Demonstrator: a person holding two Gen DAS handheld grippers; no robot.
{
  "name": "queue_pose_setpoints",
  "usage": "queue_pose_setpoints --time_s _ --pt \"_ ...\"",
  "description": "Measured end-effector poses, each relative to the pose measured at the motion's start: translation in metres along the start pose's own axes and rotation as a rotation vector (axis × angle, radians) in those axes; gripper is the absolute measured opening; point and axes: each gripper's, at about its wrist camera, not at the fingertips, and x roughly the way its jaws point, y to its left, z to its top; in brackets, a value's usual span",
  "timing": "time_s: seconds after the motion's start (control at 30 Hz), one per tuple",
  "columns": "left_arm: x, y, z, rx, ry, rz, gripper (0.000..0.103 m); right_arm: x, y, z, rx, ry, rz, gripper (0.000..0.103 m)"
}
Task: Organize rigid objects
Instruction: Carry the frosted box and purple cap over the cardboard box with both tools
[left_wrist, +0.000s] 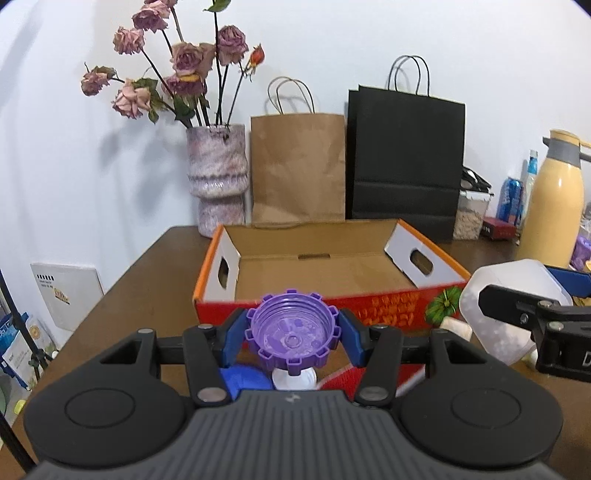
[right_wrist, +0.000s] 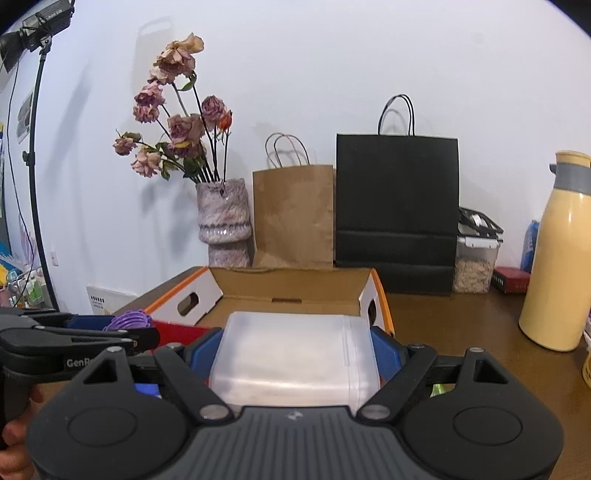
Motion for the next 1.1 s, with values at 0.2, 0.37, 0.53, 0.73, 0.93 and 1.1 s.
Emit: queue_pose_setpoints --time_s 0.2,0.37,0.53,0.73,0.93,1.1 --pt "0.014 0.004 0.019 -0.02 -0.028 0.011 0.055 0.018 0.005 0.015 -0.012 -0.022 -0.001 0.082" --pt "0.033 0.007 0.028 -0.038 -0.032 0.019 0.055 0.039 0.006 0.025 -0.003 -0.034 0.0 0.082" --pt "0.054 0.01 0.035 -0.056 -0.032 0.03 0.055 0.063 0.007 0.034 0.001 -0.035 0.003 0.082" --pt "0.082 0.016 0.04 -0.071 -0.003 0.041 0.055 0.094 0.004 0.043 -0.003 -0.018 0.018 0.082" --pt "0.104 0.02 0.049 -0.081 0.004 0.055 0.055 0.125 0.0 0.046 -0.011 0.016 0.017 0.082" --pt "0.123 0.019 0.053 -0.074 0.017 0.059 0.055 0.152 -0.006 0.048 -0.016 0.048 0.014 0.082"
